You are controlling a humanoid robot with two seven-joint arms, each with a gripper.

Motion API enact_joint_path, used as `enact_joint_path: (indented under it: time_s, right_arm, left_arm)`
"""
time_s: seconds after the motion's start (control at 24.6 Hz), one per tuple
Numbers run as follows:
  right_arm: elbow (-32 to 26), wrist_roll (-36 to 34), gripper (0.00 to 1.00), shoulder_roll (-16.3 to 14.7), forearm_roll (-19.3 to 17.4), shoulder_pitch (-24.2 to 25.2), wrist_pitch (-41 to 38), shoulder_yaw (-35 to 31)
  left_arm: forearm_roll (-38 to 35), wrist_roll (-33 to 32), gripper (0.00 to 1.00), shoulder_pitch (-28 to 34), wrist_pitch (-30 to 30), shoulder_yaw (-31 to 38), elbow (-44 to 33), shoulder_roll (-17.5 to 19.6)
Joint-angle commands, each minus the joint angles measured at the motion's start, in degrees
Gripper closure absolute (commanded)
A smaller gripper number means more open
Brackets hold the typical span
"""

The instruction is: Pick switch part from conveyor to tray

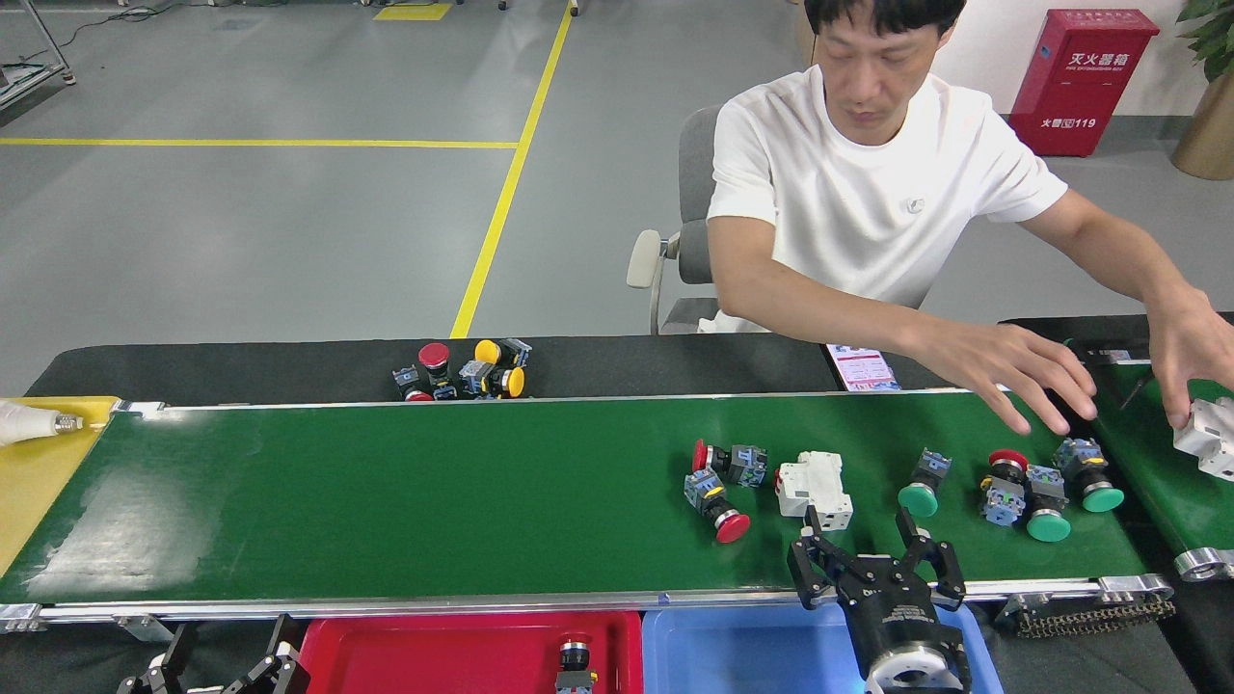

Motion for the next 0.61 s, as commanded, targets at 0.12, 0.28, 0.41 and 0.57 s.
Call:
enact_joint_path:
  time_s: [0.12,0.28,0.41,0.57]
  right_arm:
    - [5.0,0.0,0.03,3.5,1.0,-5.3,0.1,1.5]
    - [6.0,-0.3,0.28,3.4,0.4,-6.1,-0.6,2.5]
    - [6.0,-1.8,0.56,3.0,0.3,-6.0,-0.8,3.3]
    - [4.7,-2.5,0.59,3.0,0.2,-5.3,-3.7,3.4]
  left_arm:
    - [-0.7,0.0,0.00,-1.4,0.0,-3.6,-0.7,0.8]
    - [-5.8,0.0,0.00,-3.8,-0.2,-7.3,-0.6,0.5]
    - [-7.7,-0.3,0.00,-6.1,-0.5,-11.1,-0.5,0.5]
    - [-8.2,-1.8,0.00,-8.5,-0.5,-14.7,0.0,0.7]
